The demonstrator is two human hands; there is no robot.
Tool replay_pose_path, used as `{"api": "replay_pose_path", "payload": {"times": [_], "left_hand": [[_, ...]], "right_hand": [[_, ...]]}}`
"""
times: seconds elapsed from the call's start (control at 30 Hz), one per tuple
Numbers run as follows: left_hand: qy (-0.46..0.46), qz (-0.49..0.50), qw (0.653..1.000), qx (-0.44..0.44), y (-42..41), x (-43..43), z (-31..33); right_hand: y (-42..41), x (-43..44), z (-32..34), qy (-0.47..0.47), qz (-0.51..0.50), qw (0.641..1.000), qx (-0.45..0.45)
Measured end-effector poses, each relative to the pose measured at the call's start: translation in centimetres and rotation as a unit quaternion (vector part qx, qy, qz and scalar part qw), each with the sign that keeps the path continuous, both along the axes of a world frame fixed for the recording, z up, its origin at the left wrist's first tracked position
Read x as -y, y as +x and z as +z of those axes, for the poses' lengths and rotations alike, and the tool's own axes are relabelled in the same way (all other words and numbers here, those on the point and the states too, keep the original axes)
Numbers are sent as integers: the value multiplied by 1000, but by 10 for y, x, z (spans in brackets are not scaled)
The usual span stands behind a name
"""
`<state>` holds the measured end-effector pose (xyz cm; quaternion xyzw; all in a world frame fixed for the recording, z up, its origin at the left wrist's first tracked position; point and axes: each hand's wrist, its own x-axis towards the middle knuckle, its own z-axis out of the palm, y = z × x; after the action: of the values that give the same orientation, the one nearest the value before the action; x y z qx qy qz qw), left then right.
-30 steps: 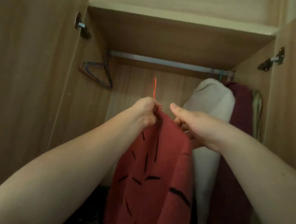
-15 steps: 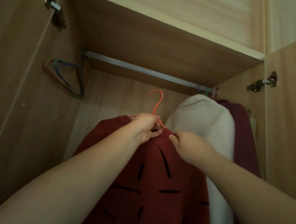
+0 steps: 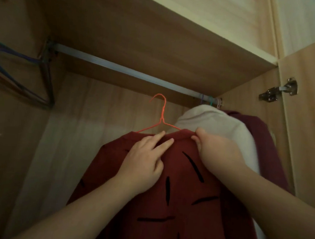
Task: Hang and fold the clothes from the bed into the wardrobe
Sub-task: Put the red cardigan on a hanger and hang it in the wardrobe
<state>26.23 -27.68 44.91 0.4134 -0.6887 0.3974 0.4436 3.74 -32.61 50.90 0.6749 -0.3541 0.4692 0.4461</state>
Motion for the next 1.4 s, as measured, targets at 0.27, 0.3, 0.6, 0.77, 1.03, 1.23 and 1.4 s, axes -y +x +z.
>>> {"api": "replay_pose_path", "payload": {"times": [0.27,0.3,0.6,0.77,1.03,1.23,1.4], "left_hand": [[-18,100,994,36,-8,90,35],[-16,102,994,30,-12,103,42],[-56,60,996,-19,-59,190,122],[-29,73,997,-15,-60,235,147],[24,34,998,-53,-41,277,129],[95,28,994,-44,-37,266,111],[137,44,988,-57,-31,234,99]], "right_hand": [[-38,50,67,-84,-45,995,11],[-43,56,75,-72,-51,996,19],[-73,89,133,-43,-99,991,77],[-63,109,153,-1,-113,992,58],[-29,136,151,6,-137,990,37],[-16,123,123,-18,-166,986,13],[-18,102,100,-11,-185,983,3]]}}
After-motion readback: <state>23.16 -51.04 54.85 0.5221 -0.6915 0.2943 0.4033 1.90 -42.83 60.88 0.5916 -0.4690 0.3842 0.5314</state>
